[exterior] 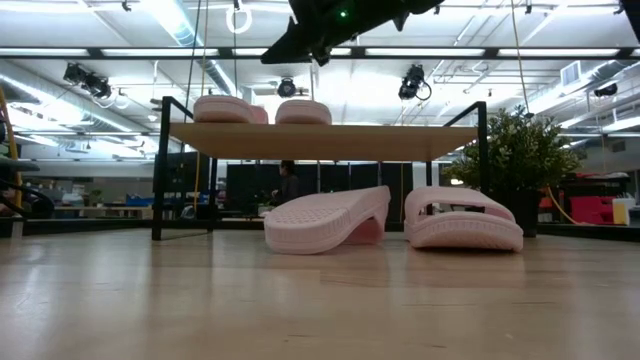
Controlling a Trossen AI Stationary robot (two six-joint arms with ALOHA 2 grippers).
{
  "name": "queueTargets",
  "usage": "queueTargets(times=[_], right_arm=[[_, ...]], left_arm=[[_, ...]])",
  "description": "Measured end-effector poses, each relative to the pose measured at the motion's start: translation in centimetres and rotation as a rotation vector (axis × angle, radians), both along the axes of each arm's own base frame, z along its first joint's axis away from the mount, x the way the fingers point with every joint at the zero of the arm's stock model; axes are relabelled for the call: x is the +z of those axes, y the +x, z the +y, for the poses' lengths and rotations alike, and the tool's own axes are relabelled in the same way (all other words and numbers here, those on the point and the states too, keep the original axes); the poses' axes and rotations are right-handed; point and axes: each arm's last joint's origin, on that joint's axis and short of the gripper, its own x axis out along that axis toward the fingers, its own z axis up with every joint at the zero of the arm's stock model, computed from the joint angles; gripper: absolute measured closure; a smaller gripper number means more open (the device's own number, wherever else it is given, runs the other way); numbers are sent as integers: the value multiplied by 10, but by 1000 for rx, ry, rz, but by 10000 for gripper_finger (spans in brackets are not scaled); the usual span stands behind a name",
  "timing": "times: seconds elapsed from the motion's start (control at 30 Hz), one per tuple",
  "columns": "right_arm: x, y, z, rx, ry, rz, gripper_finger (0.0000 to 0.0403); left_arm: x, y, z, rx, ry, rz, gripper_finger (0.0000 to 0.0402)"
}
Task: Pick and place slides into the shelf
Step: Adjust the pink slipper on the shelf
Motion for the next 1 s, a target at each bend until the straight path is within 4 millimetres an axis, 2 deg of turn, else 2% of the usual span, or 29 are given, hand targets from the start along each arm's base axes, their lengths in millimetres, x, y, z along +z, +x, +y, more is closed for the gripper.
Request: queueTargets(times=[0.17, 0.27, 0.5, 0.67, 0.8, 1.0], right_arm=[[20, 2, -4, -40, 36, -59, 392], [35, -3, -5, -55, 35, -4, 381], [81, -46, -9, -145, 17, 354, 398], [109, -68, -11, -185, 58, 381, 397], [131, -79, -8, -185, 60, 298, 398], [143, -86, -4, -179, 60, 245, 399]], left_arm=[[-1, 0, 0, 0, -1, 13, 241], [-8, 0, 0, 1, -19, 72, 245], [-40, -9, -5, 21, -185, 311, 265], [-65, -10, -6, 71, -295, 504, 282], [-80, 7, -8, 41, -327, 615, 293], [-106, 47, -3, -92, -356, 780, 314]])
